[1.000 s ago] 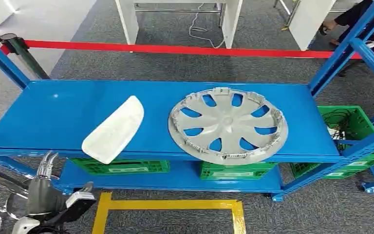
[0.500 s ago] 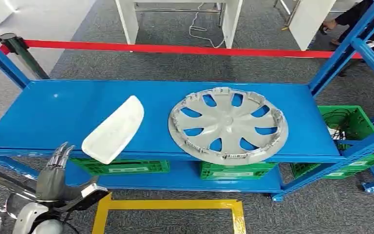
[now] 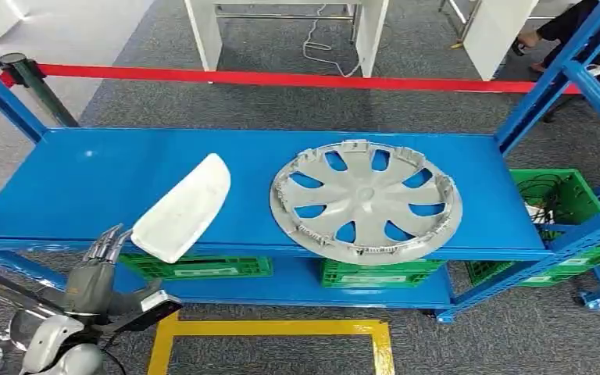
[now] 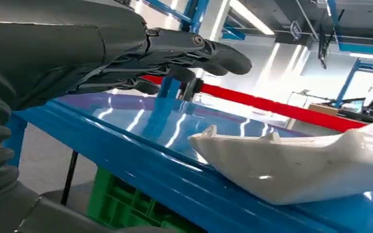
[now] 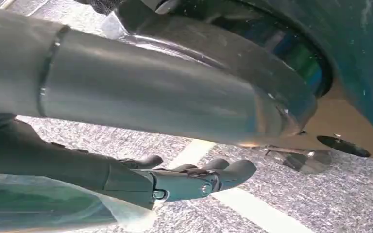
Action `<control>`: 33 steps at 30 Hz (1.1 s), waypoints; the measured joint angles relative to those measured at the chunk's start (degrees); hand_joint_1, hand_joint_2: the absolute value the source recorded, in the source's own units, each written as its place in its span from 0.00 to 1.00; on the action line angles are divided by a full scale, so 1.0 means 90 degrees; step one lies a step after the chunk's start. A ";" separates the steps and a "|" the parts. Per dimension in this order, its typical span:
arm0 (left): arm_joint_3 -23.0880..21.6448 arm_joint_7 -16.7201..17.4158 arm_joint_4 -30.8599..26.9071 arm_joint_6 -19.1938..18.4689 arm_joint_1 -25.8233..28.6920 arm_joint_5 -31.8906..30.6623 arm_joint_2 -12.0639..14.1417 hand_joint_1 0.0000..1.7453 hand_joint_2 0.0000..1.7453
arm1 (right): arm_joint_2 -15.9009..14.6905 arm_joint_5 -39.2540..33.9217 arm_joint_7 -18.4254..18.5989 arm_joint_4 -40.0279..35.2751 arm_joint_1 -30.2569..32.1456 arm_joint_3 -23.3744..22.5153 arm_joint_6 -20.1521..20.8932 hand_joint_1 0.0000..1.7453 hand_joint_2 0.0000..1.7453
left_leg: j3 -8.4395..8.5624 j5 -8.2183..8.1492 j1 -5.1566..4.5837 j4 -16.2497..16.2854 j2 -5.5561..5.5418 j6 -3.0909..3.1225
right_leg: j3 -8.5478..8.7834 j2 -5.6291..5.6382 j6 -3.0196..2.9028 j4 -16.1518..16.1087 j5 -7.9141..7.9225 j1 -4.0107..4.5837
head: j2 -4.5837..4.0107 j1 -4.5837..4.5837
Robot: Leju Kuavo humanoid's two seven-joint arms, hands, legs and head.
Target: Take the parts from the cabinet and place them on the table.
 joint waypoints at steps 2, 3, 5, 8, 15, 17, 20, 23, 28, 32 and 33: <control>-0.0005 0.0000 0.0012 0.0000 -0.0002 0.0000 0.0000 0.00 1.00 | 0.0000 0.0000 0.0000 0.0000 0.0000 0.0000 0.0000 0.00 0.00 | 0.0000 0.0000 0.0000 0.0000 0.0000 0.0000 | -0.0001 0.0000 0.0000 0.0000 0.0000 0.0000 | 0.0000 0.0000; -0.0005 0.0000 0.0017 0.0000 -0.0003 0.0000 0.0000 0.00 1.00 | 0.0000 0.0000 0.0000 0.0000 -0.0001 0.0000 0.0000 0.00 0.00 | 0.0000 0.0000 0.0000 0.0000 0.0000 0.0000 | -0.0001 0.0000 0.0000 0.0000 0.0000 0.0000 | 0.0000 0.0000; -0.0012 0.0002 0.0029 0.0000 -0.0015 -0.0065 0.0000 0.00 1.00 | -0.0002 0.0007 0.0002 0.0000 -0.0002 0.0000 0.0000 0.00 0.00 | -0.0001 0.0000 0.0000 0.0000 0.0000 0.0000 | -0.0001 0.0000 0.0000 0.0000 0.0000 0.0000 | 0.0000 0.0000; -0.0060 0.0090 0.0092 0.0000 -0.0096 -0.0280 0.0015 0.00 1.00 | -0.0002 0.0058 0.0022 0.0000 -0.0013 0.0029 0.0000 0.00 0.00 | -0.0001 0.0000 0.0000 0.0000 0.0000 0.0000 | -0.0001 -0.0001 0.0000 0.0000 0.0000 0.0000 | 0.0000 0.0000; -0.0386 0.0279 0.0364 -0.0056 -0.0428 -0.0790 0.0078 0.00 1.00 | -0.0005 0.0136 0.0083 -0.0002 -0.0038 0.0097 0.0002 0.00 0.00 | -0.0001 0.0000 0.0000 0.0001 0.0000 0.0000 | -0.0001 0.0000 0.0000 0.0000 0.0001 0.0000 | 0.0000 0.0000; -0.0496 0.0328 0.0415 -0.0068 -0.0512 -0.0918 0.0104 0.00 1.00 | -0.0007 0.0158 0.0104 -0.0002 -0.0039 0.0104 0.0017 0.00 0.00 | 0.0000 0.0000 0.0000 0.0001 0.0000 0.0000 | -0.0002 -0.0001 0.0000 0.0001 0.0000 0.0000 | 0.0000 -0.0002; -0.0658 0.0384 0.0505 -0.0075 -0.0646 -0.1103 0.0129 0.00 1.00 | -0.0019 0.0192 0.0119 -0.0002 -0.0050 0.0153 0.0024 0.00 0.00 | 0.0001 0.0000 0.0000 0.0001 0.0000 0.0000 | -0.0004 -0.0001 0.0000 0.0001 0.0000 0.0000 | 0.0000 0.0000; -0.0816 0.0464 0.0573 -0.0107 -0.0785 -0.1226 0.0160 0.00 1.00 | -0.0022 0.0209 0.0136 -0.0002 -0.0054 0.0158 0.0029 0.00 0.00 | 0.0000 0.0000 0.0000 0.0001 0.0000 0.0000 | -0.0004 -0.0001 0.0000 0.0001 0.0000 0.0000 | 0.0000 0.0000; -0.0964 0.0556 0.0668 -0.0136 -0.0945 -0.1297 0.0197 1.00 1.00 | -0.0027 0.0219 0.0153 -0.0002 -0.0063 0.0165 0.0032 0.00 0.00 | 0.0000 0.0000 0.0000 0.0001 0.0000 0.0000 | -0.0004 0.0000 0.0000 0.0001 0.0001 0.0000 | 0.0000 0.0000; -0.0998 0.0556 0.0726 -0.0185 -0.1005 -0.1214 0.0211 1.00 1.00 | -0.0027 0.0219 0.0155 -0.0002 -0.0067 0.0182 0.0032 0.00 0.00 | 0.0001 0.0000 0.0000 0.0001 0.0000 0.0000 | -0.0004 -0.0001 0.0000 0.0002 0.0000 0.0000 | 0.0000 0.0000; -0.1005 0.0556 0.0741 -0.0185 -0.1012 -0.1188 0.0211 1.00 1.00 | -0.0027 0.0219 0.0155 -0.0002 -0.0069 0.0185 0.0032 0.00 0.00 | 0.0001 0.0000 0.0000 0.0001 0.0000 0.0000 | -0.0005 0.0000 0.0000 0.0002 0.0000 0.0000 | 0.0000 -0.0002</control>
